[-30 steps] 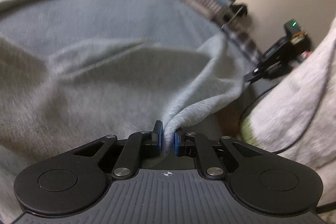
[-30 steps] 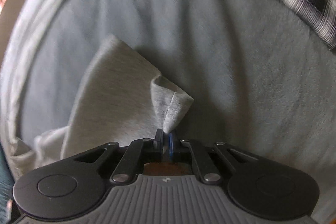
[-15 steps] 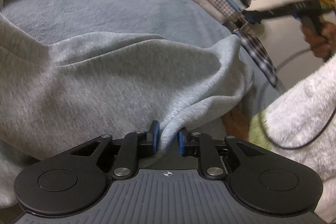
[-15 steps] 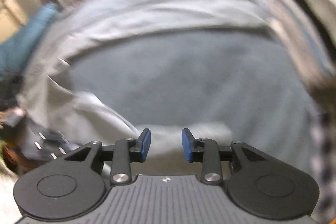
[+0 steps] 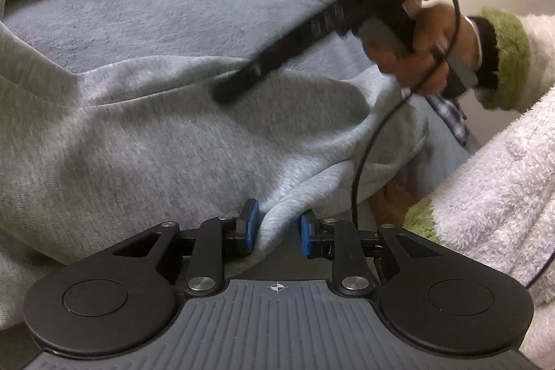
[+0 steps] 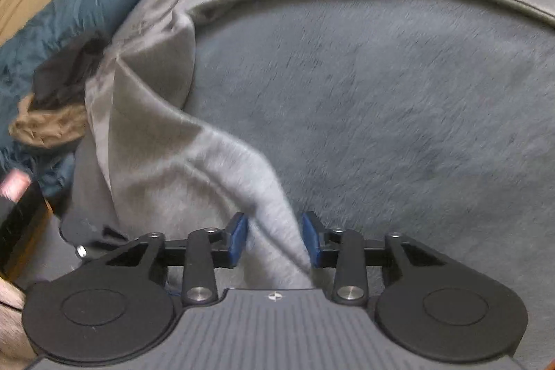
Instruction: Fold clothes
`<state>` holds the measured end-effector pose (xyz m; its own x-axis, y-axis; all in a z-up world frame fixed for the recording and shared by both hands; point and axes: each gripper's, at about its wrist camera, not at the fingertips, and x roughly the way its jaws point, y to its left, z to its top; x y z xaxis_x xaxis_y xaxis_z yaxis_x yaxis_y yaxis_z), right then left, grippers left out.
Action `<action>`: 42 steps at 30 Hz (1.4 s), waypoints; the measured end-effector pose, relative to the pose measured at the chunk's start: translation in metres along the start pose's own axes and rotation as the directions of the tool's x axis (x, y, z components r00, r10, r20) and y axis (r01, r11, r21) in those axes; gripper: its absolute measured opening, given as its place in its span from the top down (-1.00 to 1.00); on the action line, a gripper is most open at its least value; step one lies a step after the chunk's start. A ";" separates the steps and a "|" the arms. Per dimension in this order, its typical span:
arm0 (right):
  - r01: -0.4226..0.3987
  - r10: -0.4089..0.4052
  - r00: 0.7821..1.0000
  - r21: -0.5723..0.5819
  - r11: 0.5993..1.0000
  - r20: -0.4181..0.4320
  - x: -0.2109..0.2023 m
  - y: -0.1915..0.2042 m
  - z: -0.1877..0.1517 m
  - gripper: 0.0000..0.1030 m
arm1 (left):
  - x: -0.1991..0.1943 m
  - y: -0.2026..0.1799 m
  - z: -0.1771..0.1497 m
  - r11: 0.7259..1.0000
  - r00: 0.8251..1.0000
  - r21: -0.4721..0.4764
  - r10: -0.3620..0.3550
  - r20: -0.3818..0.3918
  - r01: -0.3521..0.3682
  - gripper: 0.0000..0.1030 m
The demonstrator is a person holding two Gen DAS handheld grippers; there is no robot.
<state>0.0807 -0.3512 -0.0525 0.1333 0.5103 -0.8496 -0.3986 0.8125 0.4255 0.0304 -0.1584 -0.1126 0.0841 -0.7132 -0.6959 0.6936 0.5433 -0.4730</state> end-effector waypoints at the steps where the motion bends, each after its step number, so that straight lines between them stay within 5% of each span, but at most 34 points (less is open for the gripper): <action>1: 0.028 -0.028 1.000 -0.005 1.000 0.006 0.000 0.002 -0.004 0.84 | 0.001 0.001 0.001 1.000 1.000 -0.003 -0.010 0.000 0.010 0.55; 7: 0.172 -0.177 0.978 0.050 0.984 0.111 -0.050 0.017 -0.013 0.89 | 0.010 0.004 0.020 0.995 0.995 -0.014 -0.100 0.030 0.100 0.55; 13: 0.416 -0.421 0.894 0.063 0.907 0.155 -0.079 0.030 -0.021 0.89 | 0.035 0.006 0.052 0.984 0.982 -0.015 -0.175 0.066 0.177 0.55; 19: 0.544 -0.551 0.832 0.107 0.832 0.063 -0.035 -0.006 -0.033 0.86 | 0.055 0.008 0.056 0.987 0.987 -0.021 -0.159 0.040 0.160 0.54; 24: 0.501 -0.520 0.851 0.189 0.845 0.067 -0.034 -0.030 -0.036 0.77 | 0.023 0.011 0.047 0.981 0.982 -0.086 -0.168 0.085 0.175 0.41; 28: 0.488 -0.520 0.846 0.222 0.844 0.120 -0.058 -0.035 -0.041 0.16 | -0.010 0.021 0.028 0.975 0.985 -0.166 -0.132 0.113 0.149 0.40; 36: 0.397 -0.457 0.839 0.242 0.885 0.295 -0.104 -0.028 -0.034 0.11 | -0.080 0.045 -0.009 0.933 0.988 -0.357 0.014 0.155 0.043 0.39; 42: 0.211 -0.219 0.930 0.058 0.976 0.296 -0.080 -0.003 0.024 -0.02 | -0.106 0.067 -0.019 0.865 0.970 -0.502 0.134 0.204 -0.013 0.39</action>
<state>0.0925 -0.3874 0.0216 0.4799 0.3799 -0.7908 -0.3077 0.9170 0.2537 0.0550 -0.0379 -0.0807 0.3205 -0.7096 -0.6276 0.2393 0.7017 -0.6711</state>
